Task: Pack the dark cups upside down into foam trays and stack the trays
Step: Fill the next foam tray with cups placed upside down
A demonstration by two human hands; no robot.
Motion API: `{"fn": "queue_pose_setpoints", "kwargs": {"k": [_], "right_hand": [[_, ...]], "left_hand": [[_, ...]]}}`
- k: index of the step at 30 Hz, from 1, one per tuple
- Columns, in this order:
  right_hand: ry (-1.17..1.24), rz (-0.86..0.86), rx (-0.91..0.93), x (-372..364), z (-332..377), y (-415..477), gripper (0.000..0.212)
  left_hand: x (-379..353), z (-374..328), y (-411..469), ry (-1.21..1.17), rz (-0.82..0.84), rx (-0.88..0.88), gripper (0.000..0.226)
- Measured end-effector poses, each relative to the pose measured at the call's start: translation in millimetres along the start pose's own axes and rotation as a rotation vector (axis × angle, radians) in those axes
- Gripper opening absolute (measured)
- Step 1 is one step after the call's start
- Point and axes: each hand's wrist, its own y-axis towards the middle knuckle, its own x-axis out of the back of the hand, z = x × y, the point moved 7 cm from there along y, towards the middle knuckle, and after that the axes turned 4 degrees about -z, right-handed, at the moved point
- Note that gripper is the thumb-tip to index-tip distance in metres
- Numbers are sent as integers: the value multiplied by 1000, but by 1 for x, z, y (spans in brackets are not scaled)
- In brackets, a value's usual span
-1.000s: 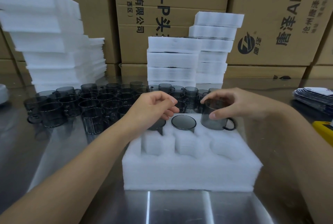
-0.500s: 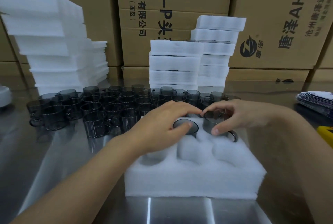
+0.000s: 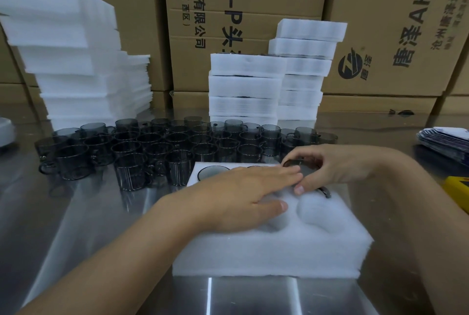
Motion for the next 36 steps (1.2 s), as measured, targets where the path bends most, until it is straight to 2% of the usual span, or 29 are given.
{"fn": "queue_pose_setpoints", "kwargs": {"k": [5, 8, 10, 16, 21, 27, 30, 36], "right_hand": [[70, -10, 20, 2, -10, -4, 51], [516, -181, -31, 15, -33, -6, 51], [677, -228, -84, 17, -48, -6, 56], [631, -139, -153, 1, -44, -2, 56], [756, -77, -198, -13, -57, -1, 58], [864, 64, -197, -21, -59, -1, 80], [916, 104, -178, -23, -55, -2, 75], [929, 67, -210, -22, -58, 1, 48]], "left_hand": [[1, -3, -2, 0, -15, 39, 59], [1, -1, -4, -16, -27, 57, 59], [2, 0, -3, -27, -37, 56, 57], [3, 1, -2, -67, -76, 47, 54], [5, 1, -3, -52, -96, 45, 54], [5, 2, -2, -53, -96, 63, 55], [3, 5, -1, -62, -84, 74, 56], [-1, 10, 3, -40, -72, 88, 55]]}}
